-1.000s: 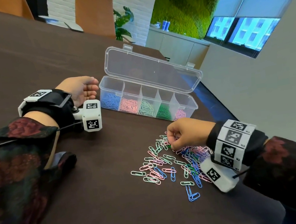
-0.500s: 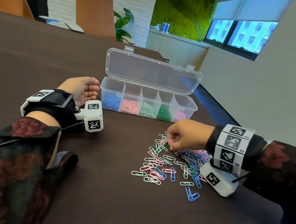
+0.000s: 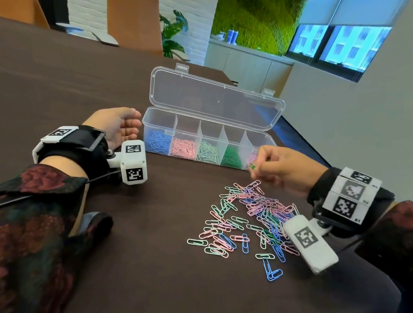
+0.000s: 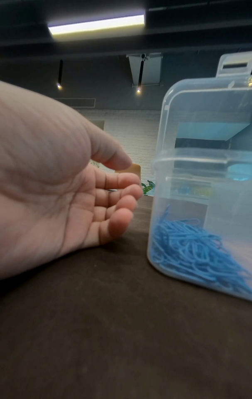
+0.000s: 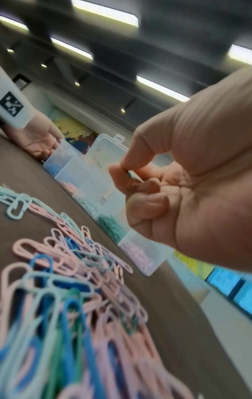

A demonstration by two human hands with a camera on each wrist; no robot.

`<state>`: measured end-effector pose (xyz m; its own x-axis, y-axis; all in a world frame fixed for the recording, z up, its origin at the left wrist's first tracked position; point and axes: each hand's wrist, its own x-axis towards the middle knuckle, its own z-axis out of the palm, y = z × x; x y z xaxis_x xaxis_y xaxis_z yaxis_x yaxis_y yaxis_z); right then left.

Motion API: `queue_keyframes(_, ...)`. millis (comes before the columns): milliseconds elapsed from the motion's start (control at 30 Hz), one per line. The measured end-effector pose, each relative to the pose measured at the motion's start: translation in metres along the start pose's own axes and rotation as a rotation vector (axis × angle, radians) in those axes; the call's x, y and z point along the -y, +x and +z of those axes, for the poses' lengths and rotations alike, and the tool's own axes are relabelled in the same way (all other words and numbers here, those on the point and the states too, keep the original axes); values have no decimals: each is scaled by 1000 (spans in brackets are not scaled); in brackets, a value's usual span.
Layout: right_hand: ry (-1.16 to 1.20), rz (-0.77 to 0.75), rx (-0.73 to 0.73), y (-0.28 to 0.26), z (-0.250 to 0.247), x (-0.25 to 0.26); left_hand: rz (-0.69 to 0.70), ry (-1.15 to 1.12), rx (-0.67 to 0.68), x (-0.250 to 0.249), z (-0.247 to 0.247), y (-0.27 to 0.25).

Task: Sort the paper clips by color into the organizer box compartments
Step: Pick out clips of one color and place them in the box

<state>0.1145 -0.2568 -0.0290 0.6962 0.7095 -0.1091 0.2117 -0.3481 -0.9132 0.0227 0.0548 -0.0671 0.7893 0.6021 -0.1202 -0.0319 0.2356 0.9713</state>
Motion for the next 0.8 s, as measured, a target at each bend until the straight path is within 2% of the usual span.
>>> queue_keyframes(100, 289, 55, -29, -5, -7, -12, 0, 6, 1, 0, -1, 0)
queue_keyframes(167, 404, 123, 24, -12, -13, -17, 0, 5, 0, 0, -1, 1)
queue_keyframes(267, 378, 204, 164, -23, -16, -20, 3, 2, -3, 1, -1, 1)
queue_keyframes(333, 165, 231, 252, -29, -14, -19, 3, 10, 3, 1, -2, 2)
queue_keyframes(433, -468, 182, 364, -40, -3, -13, 3, 15, 5, 1, -3, 2)
queue_keyframes(533, -908, 99, 319, -44, 8, -10, -2, 19, 9, 2, -3, 3)
queue_keyframes(633, -1086, 63, 295, -47, 13, -7, 1, 15, 10, 2, -3, 4)
queue_keyframes(800, -1136, 7, 316, -47, 17, -7, 6, 13, 10, 2, -2, 4)
